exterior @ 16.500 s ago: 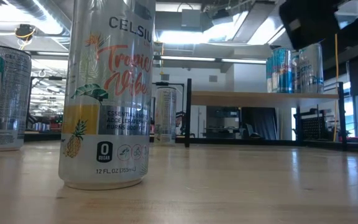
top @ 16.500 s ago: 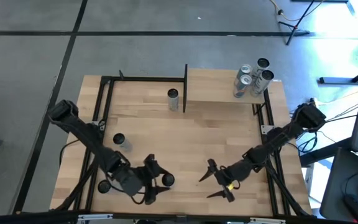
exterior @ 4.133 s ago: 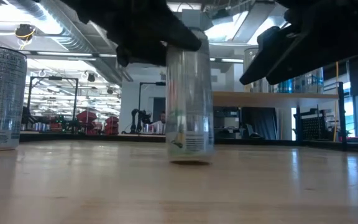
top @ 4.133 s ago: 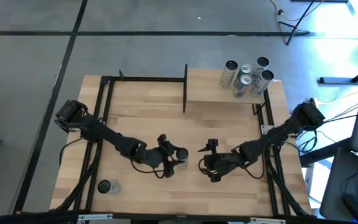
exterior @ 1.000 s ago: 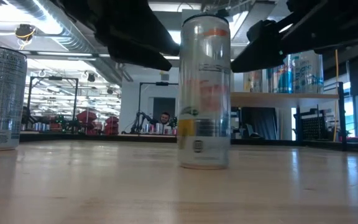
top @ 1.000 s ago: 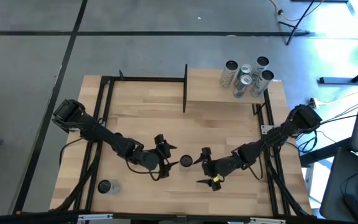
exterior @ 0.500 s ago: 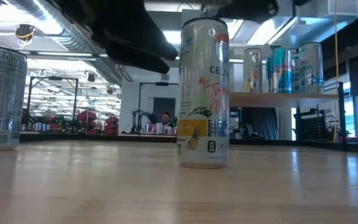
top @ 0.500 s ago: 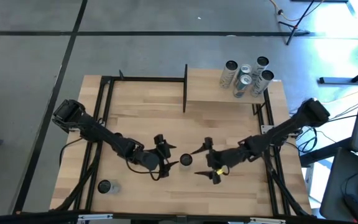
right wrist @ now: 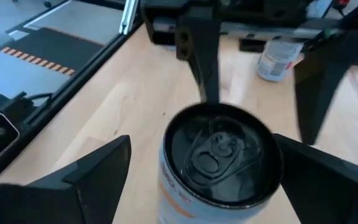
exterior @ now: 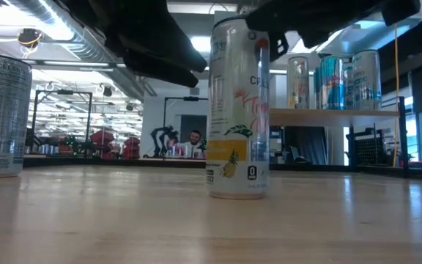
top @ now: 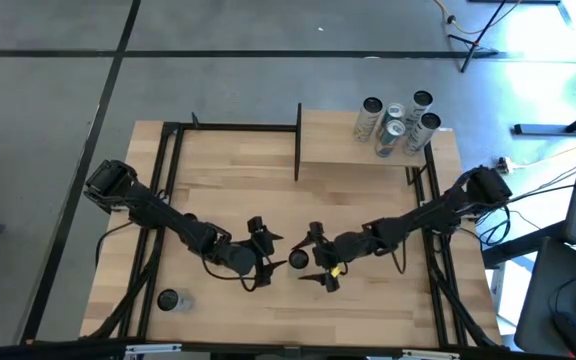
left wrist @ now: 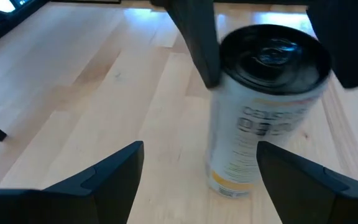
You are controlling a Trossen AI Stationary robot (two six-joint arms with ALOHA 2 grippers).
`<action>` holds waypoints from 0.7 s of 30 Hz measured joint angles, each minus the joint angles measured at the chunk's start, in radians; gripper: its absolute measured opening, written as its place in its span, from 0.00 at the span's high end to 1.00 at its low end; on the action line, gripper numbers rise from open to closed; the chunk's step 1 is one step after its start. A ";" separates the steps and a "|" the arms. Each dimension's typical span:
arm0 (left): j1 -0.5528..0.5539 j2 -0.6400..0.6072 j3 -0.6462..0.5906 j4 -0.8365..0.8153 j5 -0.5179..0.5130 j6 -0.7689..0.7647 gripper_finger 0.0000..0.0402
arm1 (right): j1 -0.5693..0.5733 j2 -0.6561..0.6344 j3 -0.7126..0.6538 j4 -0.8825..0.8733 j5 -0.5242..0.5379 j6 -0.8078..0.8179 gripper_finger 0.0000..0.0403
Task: Place canned beverage on shelf
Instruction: Put the white and yellow soda can on the shelf aligned with the other white and yellow soda can
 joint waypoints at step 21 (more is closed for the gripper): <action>-0.042 -0.043 0.000 -0.062 0.000 0.000 0.24 | -0.003 -0.068 -0.003 -0.092 0.210 -0.038 0.47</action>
